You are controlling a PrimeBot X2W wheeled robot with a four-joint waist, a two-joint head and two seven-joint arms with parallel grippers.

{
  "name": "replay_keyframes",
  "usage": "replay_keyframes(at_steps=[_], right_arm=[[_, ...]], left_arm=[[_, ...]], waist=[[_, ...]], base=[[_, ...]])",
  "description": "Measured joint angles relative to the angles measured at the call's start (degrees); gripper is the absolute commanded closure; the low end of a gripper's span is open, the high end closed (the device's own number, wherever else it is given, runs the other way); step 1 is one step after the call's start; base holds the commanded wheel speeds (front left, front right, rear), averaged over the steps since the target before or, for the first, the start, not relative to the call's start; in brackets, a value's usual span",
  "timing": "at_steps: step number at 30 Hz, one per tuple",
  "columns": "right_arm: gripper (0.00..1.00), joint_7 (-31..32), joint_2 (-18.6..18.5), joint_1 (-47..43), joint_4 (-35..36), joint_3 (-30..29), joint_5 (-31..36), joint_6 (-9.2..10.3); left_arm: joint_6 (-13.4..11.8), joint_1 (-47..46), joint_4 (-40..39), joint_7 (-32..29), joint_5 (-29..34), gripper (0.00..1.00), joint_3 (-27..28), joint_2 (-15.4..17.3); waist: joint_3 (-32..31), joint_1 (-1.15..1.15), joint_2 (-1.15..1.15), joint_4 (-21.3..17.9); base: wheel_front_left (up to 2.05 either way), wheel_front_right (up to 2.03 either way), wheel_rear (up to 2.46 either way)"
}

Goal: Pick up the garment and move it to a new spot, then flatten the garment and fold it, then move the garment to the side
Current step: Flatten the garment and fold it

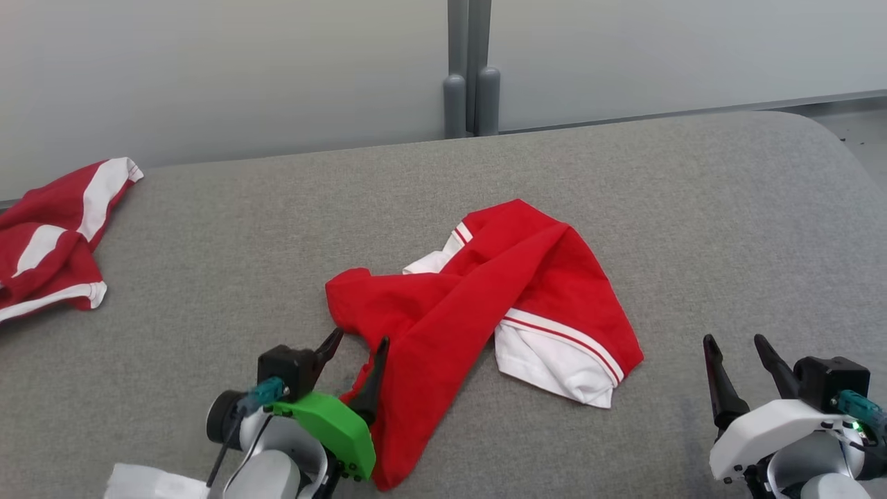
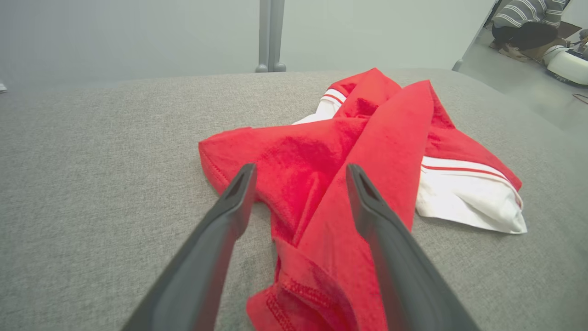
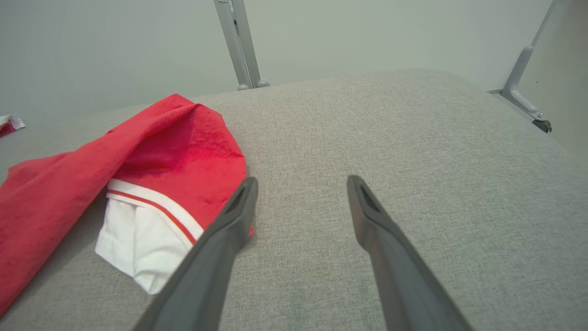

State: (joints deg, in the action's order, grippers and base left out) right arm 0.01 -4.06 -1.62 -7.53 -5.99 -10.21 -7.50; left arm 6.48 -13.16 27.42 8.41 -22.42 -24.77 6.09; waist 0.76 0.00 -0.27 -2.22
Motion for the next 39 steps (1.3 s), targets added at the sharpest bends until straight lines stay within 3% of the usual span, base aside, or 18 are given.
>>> replay_keyframes(at_steps=[13, 14, 15, 16, 17, 25, 28, 34, 39], right_arm=[[0.00, 0.1, -0.8, 3.4, 0.0, 1.9, 0.0, 0.00], [0.00, 0.1, -0.8, 3.5, 0.0, 1.9, 0.0, 0.00], [0.00, 0.0, -0.8, 3.7, -0.1, 1.9, 0.0, 0.00], [0.00, -0.1, -0.8, 3.8, -0.2, 1.9, -0.1, 0.00], [0.00, -0.2, -0.8, 3.9, -0.4, 1.9, -0.2, 0.00], [0.00, -1.0, -0.7, 3.9, -1.0, 0.5, -0.2, 0.00], [0.00, -1.1, -0.5, 3.9, -1.0, 0.4, -0.1, 0.00], [0.00, -0.9, -0.4, 3.2, -1.0, 0.4, 0.1, 0.00], [0.00, -0.3, -0.5, 3.2, -0.8, 1.5, 0.1, 0.00]], left_arm=[[-0.4, -14.3, 22.8, -6.9, -5.3, 0.00, 2.3, -1.7], [-0.3, -15.0, 23.7, -6.9, -5.4, 0.04, 2.3, -1.7], [0.0, -15.7, 24.6, -6.7, -5.6, 0.23, 2.2, -1.7], [0.0, -16.3, 25.3, -6.3, -5.6, 0.73, 2.0, -1.7], [0.1, -16.9, 25.8, -5.4, -5.6, 1.00, 1.9, -1.7], [0.3, -21.1, 27.0, 2.4, -1.8, 1.00, -1.3, -0.8], [-1.0, -23.2, 25.9, 4.9, -0.1, 1.00, -1.9, -0.3], [-3.5, -25.1, 20.4, 6.4, 3.3, 1.00, -2.8, 0.0], [-3.8, -25.5, 20.4, 6.5, 4.7, 1.00, -3.4, 0.9]], waist=[[4.6, 0.00, 0.00, -5.2], [4.9, 0.00, 0.00, -5.6], [5.2, 0.00, 0.00, -5.9], [5.5, 0.00, 0.00, -6.3], [5.8, 0.00, 0.00, -6.6], [6.6, 0.00, 0.00, -6.3], [6.2, 0.00, 0.00, -5.4], [5.0, 0.00, 0.00, -3.6], [4.2, 0.00, 0.00, -3.2]], base=[[0.00, 0.00, 0.00], [0.00, 0.00, 0.00], [0.00, 0.00, 0.00], [0.00, 0.00, 0.00], [0.00, 0.00, 0.00], [0.00, 0.00, 0.00], [0.00, 0.00, 0.00], [0.00, 0.00, 0.00], [0.00, 0.00, 0.00]])
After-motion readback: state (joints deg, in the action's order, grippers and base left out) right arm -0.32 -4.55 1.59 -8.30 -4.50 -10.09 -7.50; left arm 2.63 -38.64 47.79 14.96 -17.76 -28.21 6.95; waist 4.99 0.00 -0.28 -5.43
